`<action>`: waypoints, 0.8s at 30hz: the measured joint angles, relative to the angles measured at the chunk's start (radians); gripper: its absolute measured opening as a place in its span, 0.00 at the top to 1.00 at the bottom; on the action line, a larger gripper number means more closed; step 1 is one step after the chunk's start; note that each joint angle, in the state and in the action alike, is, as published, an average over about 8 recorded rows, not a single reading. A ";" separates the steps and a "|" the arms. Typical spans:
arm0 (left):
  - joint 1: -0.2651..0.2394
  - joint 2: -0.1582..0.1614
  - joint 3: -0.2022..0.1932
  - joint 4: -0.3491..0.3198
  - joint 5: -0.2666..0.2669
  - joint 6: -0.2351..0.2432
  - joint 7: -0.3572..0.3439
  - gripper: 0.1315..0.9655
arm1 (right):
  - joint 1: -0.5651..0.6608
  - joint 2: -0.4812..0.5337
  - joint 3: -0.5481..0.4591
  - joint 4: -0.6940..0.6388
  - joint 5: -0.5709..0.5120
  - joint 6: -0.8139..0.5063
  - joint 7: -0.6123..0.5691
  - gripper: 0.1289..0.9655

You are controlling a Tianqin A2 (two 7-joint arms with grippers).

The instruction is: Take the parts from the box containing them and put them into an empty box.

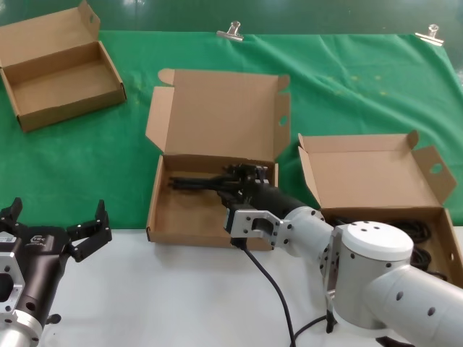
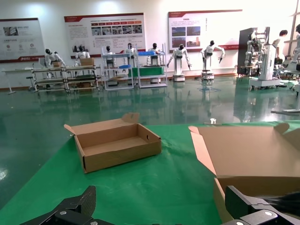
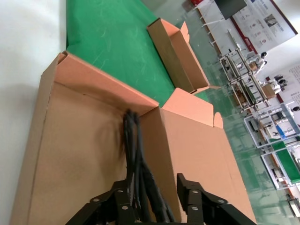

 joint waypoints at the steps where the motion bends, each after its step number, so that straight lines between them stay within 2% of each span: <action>1: 0.000 0.000 0.000 0.000 0.000 0.000 0.000 0.00 | 0.001 0.002 0.000 0.004 0.000 0.000 0.001 0.77; 3: 0.000 0.000 0.000 0.000 0.000 0.000 0.000 0.00 | 0.002 0.008 0.000 0.016 0.000 0.002 0.002 0.76; 11: 0.000 0.000 0.000 0.000 0.000 0.000 0.000 0.00 | -0.013 0.076 0.000 0.143 0.000 0.043 0.016 0.57; 15: 0.000 0.000 0.000 0.000 0.000 0.000 0.000 0.00 | -0.029 0.141 0.000 0.254 0.000 0.086 0.039 0.57; 23: 0.000 0.000 0.000 0.000 0.000 0.000 0.000 0.00 | -0.060 0.258 0.001 0.438 -0.001 0.160 0.101 0.32; 24: 0.000 0.000 0.000 0.000 0.000 0.000 0.000 0.00 | -0.064 0.263 0.003 0.447 -0.003 0.163 0.107 0.32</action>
